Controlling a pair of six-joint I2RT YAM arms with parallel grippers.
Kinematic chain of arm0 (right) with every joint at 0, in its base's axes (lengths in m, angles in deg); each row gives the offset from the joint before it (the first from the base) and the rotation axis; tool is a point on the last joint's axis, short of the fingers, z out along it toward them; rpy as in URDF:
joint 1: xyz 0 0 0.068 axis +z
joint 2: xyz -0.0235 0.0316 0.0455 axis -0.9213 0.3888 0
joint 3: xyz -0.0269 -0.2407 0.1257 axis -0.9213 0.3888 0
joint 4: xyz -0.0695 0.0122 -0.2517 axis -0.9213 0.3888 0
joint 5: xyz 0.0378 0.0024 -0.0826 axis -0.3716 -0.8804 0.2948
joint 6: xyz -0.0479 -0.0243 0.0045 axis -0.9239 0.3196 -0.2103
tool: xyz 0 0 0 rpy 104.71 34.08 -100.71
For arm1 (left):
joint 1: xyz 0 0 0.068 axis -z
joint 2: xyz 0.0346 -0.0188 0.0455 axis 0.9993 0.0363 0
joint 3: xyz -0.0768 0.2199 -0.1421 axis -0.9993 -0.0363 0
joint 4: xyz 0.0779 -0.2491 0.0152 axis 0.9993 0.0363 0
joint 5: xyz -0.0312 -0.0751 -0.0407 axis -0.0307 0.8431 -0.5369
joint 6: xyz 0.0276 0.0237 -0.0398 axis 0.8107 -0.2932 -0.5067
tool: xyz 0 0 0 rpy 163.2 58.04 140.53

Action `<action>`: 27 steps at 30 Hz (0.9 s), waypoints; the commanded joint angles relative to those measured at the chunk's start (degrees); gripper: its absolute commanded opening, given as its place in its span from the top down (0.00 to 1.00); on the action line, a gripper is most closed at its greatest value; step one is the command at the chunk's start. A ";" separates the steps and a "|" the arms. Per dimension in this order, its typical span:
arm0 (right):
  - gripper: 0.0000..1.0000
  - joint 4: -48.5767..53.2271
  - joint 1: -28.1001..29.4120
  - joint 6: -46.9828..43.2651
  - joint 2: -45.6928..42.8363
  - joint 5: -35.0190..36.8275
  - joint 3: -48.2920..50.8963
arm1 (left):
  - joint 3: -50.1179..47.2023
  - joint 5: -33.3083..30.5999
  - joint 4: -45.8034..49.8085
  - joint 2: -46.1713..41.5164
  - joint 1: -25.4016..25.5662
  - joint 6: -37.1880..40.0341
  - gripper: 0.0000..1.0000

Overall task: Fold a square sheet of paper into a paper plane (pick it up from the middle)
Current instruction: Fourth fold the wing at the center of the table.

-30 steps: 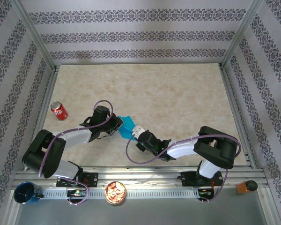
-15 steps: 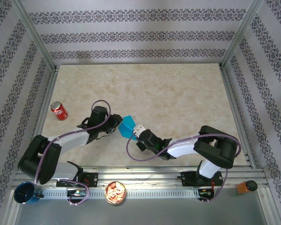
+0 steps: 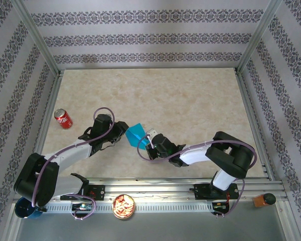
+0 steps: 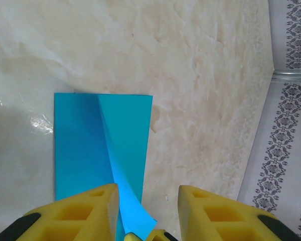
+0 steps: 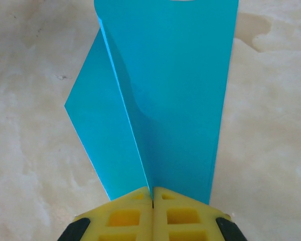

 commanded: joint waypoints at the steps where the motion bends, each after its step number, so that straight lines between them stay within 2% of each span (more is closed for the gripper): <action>1: 0.99 -0.74 -0.98 3.29 0.97 -4.17 -1.15 | -0.90 -0.64 1.01 -0.79 -0.89 0.82 0.64; 9: 0.99 -1.27 -4.37 8.72 1.78 -11.46 -1.22 | -0.72 -0.53 1.67 -1.37 -0.89 0.92 0.64; 20: 1.00 -8.75 -13.12 23.45 5.76 -29.50 -0.86 | -0.69 -0.03 1.98 -1.70 -0.91 1.26 0.65; 27: 1.00 -12.24 -14.90 27.06 6.44 -32.10 0.24 | -0.65 1.58 0.39 -0.57 -0.86 1.49 0.69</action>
